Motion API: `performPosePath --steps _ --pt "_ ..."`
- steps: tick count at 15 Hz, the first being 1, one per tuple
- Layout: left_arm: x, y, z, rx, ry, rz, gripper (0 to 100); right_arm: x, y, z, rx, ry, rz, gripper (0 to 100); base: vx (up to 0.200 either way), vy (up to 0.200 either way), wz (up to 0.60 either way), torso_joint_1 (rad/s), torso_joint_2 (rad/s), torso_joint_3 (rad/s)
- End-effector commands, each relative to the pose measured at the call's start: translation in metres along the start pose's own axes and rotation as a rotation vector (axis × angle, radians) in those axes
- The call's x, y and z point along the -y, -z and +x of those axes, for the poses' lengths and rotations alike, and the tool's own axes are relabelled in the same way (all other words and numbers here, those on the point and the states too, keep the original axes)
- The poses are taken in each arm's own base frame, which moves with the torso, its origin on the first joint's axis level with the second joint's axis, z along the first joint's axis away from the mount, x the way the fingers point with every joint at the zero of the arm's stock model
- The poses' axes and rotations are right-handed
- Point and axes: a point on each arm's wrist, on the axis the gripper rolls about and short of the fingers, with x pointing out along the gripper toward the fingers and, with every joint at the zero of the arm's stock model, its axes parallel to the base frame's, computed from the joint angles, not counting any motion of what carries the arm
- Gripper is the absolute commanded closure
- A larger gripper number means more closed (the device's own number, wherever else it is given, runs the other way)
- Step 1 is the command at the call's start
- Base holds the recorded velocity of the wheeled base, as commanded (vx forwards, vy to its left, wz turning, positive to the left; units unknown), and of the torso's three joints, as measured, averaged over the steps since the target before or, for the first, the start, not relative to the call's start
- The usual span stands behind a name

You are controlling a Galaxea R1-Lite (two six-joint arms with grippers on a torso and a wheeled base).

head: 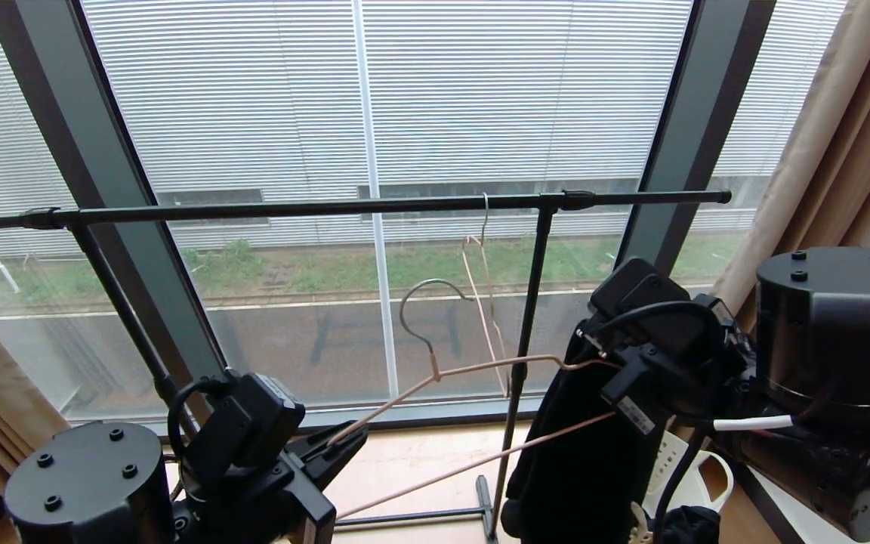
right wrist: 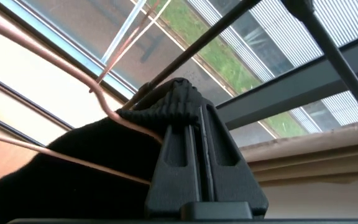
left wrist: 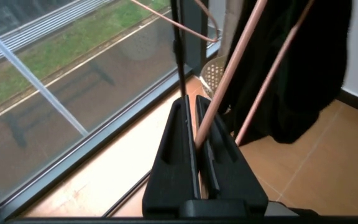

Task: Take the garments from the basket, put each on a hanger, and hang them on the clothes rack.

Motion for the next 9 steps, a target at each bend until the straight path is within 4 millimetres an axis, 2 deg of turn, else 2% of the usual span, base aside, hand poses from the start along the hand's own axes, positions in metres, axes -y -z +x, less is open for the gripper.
performPosePath --steps 1,4,8,9 --pt "-0.002 0.003 -0.002 -0.011 -0.019 -0.002 100 0.009 0.000 0.000 -0.010 0.047 0.018 100 0.000 0.000 0.00 0.000 0.00 0.000" --pt "-0.004 0.006 -0.004 -0.011 -0.045 -0.003 100 0.012 -0.001 0.002 -0.020 0.079 0.026 100 0.000 0.000 0.00 0.000 0.00 0.000" --pt "-0.006 0.006 0.003 -0.019 -0.096 0.010 100 0.016 -0.002 0.002 -0.025 0.103 0.035 100 0.000 0.000 0.00 0.000 0.00 0.000" --pt "-0.008 0.007 0.006 -0.023 -0.111 0.022 100 0.022 -0.001 0.003 -0.031 0.126 0.046 100 0.000 0.000 0.00 0.000 0.00 0.000"
